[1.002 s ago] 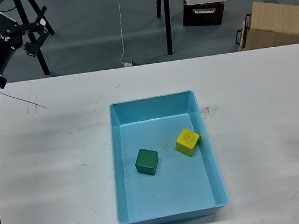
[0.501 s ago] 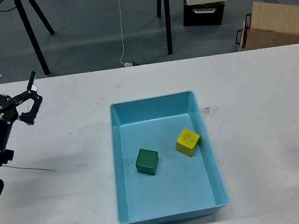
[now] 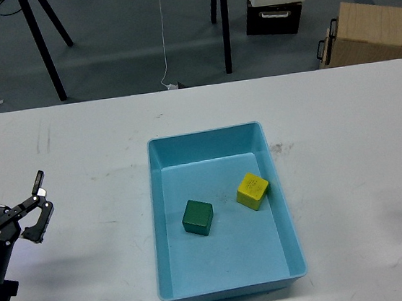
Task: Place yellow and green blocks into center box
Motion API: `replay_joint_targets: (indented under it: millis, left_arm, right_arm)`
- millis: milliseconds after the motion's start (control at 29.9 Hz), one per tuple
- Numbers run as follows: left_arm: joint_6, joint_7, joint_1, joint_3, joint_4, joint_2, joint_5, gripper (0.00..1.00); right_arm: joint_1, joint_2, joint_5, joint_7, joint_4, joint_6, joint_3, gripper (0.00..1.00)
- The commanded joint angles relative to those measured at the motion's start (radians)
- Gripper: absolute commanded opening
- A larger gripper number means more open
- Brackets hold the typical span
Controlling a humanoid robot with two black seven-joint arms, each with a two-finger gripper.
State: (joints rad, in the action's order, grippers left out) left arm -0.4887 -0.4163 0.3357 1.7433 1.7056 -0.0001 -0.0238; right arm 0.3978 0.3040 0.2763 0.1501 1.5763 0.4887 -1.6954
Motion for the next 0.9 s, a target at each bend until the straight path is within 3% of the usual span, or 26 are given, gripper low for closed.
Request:
replay_joint_targets:
  millis: [0,434,868]
  left_arm:
    - [0.000,0.001,0.036,-0.001,0.003,0.000,-0.028,1.00]
    - [0.000,0.010,0.031,-0.025,0.003,0.000,-0.087,1.00]
    - [0.000,0.008,0.026,-0.045,0.002,0.000,-0.085,1.00]
  right_arm:
    - [0.019,-0.020,0.000,0.000,0.013,0.000,0.014,1.00]
    - [0.062,-0.115,-0.005,0.000,0.037,0.000,0.048,1.00]
    - [0.058,-0.126,-0.006,0.000,0.034,0.000,0.022,1.00]
